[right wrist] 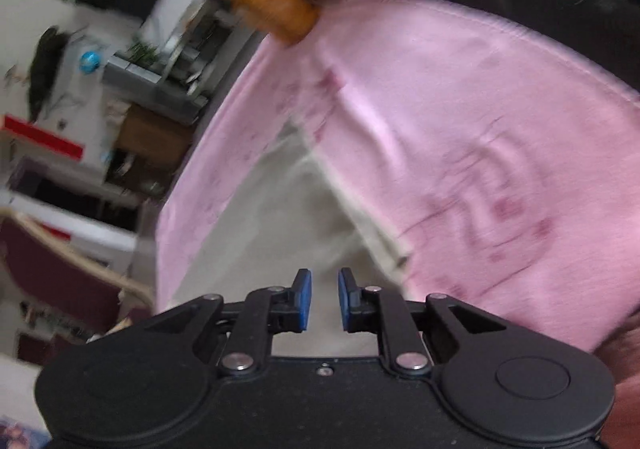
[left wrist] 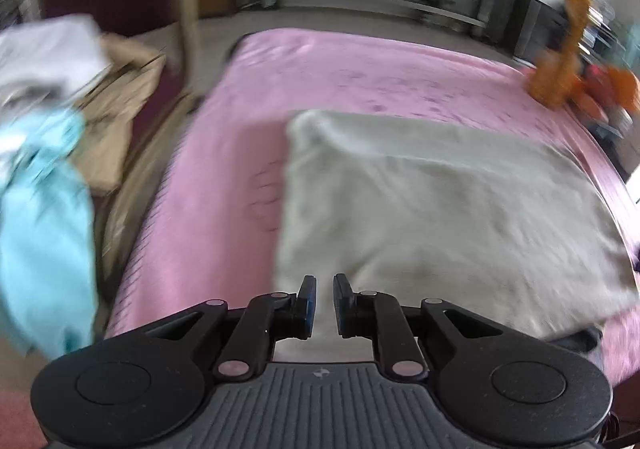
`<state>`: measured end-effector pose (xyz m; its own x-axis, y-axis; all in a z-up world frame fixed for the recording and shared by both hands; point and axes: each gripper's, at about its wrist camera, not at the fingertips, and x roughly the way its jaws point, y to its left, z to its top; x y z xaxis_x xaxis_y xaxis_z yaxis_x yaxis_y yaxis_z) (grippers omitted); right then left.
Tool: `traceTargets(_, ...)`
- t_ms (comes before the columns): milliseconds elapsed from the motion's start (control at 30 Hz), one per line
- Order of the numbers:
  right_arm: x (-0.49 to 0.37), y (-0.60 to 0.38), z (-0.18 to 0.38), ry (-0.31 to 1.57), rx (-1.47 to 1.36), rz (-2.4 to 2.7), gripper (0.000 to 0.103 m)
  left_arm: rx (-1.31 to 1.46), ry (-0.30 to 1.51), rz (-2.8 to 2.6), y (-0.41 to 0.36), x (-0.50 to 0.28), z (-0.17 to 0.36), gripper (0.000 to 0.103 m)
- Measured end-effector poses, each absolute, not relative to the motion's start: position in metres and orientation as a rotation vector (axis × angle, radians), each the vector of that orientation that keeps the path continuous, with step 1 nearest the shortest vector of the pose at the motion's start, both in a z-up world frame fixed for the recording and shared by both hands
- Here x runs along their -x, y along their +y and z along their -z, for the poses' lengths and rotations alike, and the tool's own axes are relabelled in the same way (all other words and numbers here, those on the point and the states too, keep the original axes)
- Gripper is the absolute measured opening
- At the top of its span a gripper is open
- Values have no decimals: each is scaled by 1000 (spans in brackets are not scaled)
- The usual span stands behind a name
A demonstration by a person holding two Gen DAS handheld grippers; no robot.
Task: Fold clothes
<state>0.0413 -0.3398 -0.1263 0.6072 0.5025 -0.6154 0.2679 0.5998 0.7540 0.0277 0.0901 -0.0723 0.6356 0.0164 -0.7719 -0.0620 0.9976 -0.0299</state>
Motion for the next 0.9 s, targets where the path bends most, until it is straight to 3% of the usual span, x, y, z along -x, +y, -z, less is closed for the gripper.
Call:
traceTargets(133, -56, -321, 147, 1112, -974, -253, 20, -22, 927, 68, 65, -35, 85, 15)
traceTargets(200, -56, -322, 151, 1154, -937, -212, 10, -39, 997, 88, 60, -37, 94, 20)
traceTargets(333, -42, -344, 135, 1081, -874, -74, 11, -61, 1015, -9, 68, -37, 97, 22)
traceTargets(433, -32, -362, 117, 958, -844, -1, 20, -44, 990, -95, 79, -37, 94, 14)
traceTargets(500, -28, -371, 115, 902, -891, -10, 29, 1, 965, -63, 82, -36, 87, 14)
traceTargets(900, -51, -372, 150, 910, -990, 51, 30, -60, 1020, 61, 43, -46, 97, 18)
